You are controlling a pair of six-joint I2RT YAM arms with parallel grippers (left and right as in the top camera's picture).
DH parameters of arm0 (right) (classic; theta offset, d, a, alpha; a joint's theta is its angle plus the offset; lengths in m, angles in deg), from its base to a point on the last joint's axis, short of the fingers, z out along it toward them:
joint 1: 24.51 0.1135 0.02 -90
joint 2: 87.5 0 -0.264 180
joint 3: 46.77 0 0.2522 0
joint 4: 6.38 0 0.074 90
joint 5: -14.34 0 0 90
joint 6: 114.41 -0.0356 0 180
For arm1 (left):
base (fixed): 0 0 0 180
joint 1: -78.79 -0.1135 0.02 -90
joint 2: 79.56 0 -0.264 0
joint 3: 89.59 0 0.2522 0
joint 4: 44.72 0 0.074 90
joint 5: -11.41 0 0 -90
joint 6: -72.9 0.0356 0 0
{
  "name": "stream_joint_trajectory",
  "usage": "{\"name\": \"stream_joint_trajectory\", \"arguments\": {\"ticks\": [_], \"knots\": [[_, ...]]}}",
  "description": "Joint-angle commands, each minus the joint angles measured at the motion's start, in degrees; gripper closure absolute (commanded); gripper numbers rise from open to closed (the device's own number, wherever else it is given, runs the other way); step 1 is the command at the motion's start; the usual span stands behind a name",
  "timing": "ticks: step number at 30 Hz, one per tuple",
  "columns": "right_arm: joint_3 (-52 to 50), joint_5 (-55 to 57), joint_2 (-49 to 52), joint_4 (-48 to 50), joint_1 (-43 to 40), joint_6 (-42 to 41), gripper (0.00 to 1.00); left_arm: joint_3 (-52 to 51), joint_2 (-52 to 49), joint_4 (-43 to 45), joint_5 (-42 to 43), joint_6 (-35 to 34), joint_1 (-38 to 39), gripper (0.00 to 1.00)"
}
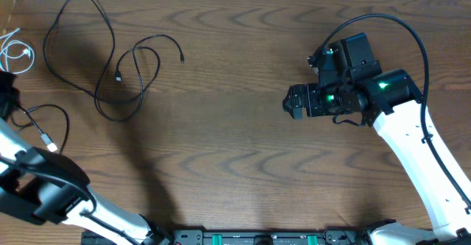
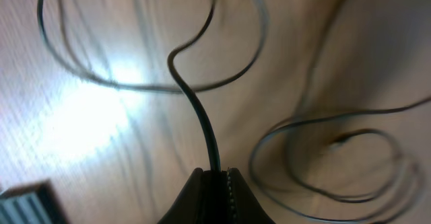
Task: Untangle cables
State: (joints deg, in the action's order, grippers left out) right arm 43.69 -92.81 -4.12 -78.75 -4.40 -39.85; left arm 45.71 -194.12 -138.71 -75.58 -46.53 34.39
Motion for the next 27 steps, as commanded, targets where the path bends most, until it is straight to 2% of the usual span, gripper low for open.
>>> {"name": "stream_joint_trajectory", "arguments": {"ticks": [1,5,17,18,20,21,27], "knots": [[-0.39,0.07,0.22,0.13,0.24,-0.39,0.01,0.39,-4.48,-2.45,-4.07,1.31,-0.17,0.92],[-0.39,0.09,0.22,0.04,0.24,-0.37,0.01,0.28,-8.02,-3.54,-8.63,1.09,-0.42,0.92],[-0.39,0.09,0.22,-0.13,0.24,-0.37,0.01,0.17,-11.69,-1.95,-10.78,1.14,-0.9,0.92],[-0.39,0.09,0.22,-0.11,0.24,-0.37,0.01,0.17,-11.69,-1.97,-11.98,1.14,-0.9,0.91],[-0.39,0.09,0.22,-0.07,0.24,-0.37,0.01,-0.09,-11.69,-1.95,-14.1,1.11,-0.9,0.76],[-0.39,0.09,0.22,-0.04,0.24,-0.37,0.01,-0.37,-11.69,-1.95,-15.04,1.14,-0.92,0.74],[-0.39,0.09,0.22,-0.13,0.24,-0.37,0.01,-2.56,-11.69,-1.33,-15.74,1.11,-1.18,0.68]]}}
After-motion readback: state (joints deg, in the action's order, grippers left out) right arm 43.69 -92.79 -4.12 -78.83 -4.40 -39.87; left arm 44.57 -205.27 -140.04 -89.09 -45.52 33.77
